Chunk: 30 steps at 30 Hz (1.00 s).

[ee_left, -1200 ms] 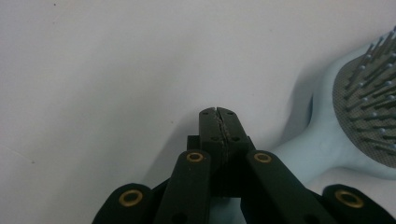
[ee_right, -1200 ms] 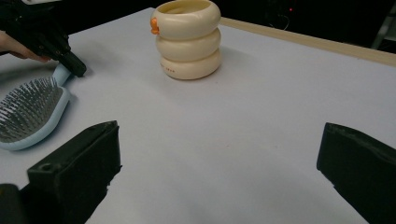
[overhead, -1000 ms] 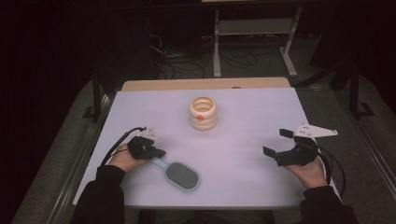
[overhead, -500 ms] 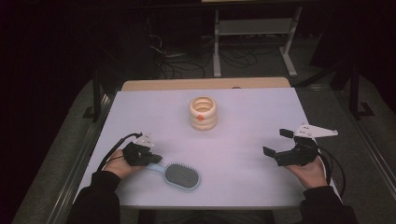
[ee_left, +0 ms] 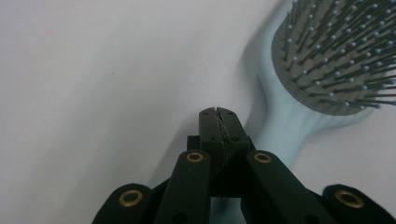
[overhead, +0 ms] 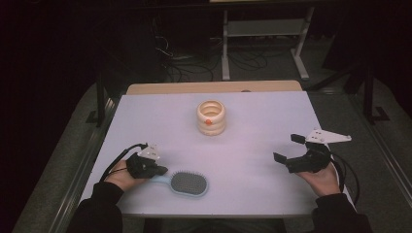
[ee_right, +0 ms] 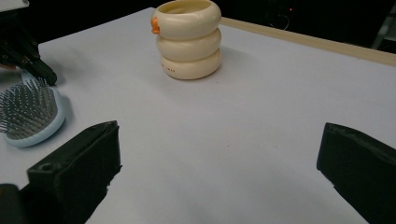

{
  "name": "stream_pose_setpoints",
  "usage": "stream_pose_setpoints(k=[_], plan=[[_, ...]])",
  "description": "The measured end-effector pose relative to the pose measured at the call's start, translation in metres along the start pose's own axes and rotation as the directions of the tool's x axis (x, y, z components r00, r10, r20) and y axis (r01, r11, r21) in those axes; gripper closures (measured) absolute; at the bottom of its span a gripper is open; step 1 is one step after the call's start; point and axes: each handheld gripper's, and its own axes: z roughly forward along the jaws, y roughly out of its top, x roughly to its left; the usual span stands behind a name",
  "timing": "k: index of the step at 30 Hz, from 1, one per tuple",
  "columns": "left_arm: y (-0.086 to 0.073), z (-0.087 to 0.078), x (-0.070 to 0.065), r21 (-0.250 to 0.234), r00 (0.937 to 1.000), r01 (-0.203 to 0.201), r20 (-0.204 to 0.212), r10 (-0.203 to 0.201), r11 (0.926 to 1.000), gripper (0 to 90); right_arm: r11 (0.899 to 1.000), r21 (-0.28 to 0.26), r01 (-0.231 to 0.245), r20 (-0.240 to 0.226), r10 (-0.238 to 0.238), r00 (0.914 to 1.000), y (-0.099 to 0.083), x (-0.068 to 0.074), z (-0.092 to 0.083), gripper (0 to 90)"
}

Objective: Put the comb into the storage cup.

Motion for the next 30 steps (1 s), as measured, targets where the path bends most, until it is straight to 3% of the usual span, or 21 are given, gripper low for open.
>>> stream_pose_setpoints(k=[11, 17, 30], plan=[[-0.006, -0.01, -0.009, 0.027, 0.9999, -0.017, 0.004, 0.017, 0.9995, 90.0, 1.0, 0.003, 0.001, 0.001, -0.001, 1.0, 0.0, 0.0, 0.0, 0.0], [-0.009, -0.02, -0.011, 0.011, 0.9999, -0.016, 0.005, 0.016, 0.9998, 90.0, 1.0, 0.003, 0.001, 0.001, -0.001, 1.0, 0.0, 0.0, 0.0, 0.0], [-0.011, -0.043, -0.017, 0.004, 0.9981, -0.061, 0.005, 0.061, 0.9981, 89.4, 1.0, 0.004, -0.001, -0.001, 0.001, 1.0, 0.0, 0.0, 0.001, 0.0]])
